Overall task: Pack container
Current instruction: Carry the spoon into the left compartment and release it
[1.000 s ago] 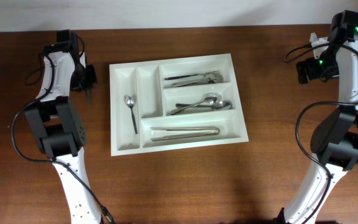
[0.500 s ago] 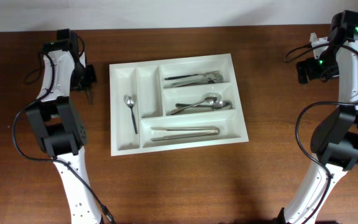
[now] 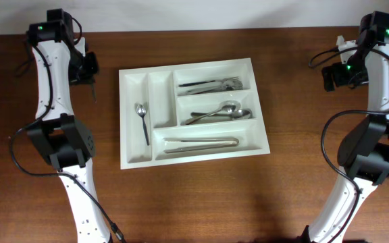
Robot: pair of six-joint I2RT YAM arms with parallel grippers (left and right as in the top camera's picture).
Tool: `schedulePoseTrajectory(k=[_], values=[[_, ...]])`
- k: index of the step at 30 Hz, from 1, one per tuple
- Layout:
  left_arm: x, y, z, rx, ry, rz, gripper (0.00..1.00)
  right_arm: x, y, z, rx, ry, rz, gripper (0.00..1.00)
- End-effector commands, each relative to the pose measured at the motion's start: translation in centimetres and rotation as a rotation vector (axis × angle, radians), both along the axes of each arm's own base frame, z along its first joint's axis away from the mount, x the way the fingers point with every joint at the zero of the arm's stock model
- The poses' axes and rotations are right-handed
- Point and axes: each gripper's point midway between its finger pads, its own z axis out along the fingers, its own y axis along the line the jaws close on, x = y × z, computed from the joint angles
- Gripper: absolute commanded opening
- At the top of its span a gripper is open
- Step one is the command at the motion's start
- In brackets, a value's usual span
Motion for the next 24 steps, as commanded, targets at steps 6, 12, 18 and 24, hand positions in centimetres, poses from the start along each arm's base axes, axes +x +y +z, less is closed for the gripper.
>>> schedulePoseTrajectory(k=[6, 12, 18, 24], values=[[-2.4, -1.7, 1.0, -0.094, 0.077, -0.015, 0.03, 0.2, -0.1, 1.7, -0.005, -0.041, -0.001, 0.99], [-2.1, -5.5, 1.5, -0.192, 0.050, -0.137, 0.03, 0.2, -0.1, 1.7, -0.005, -0.041, -0.002, 0.99], [-2.2, -10.1, 1.5, -0.189, 0.059, -0.231, 0.03, 0.1, -0.1, 1.7, -0.005, -0.041, -0.002, 0.99], [-2.7, -13.4, 1.3, -0.147, 0.071, -0.311, 0.06, 0.1, -0.1, 1.7, -0.005, -0.041, -0.002, 0.99]])
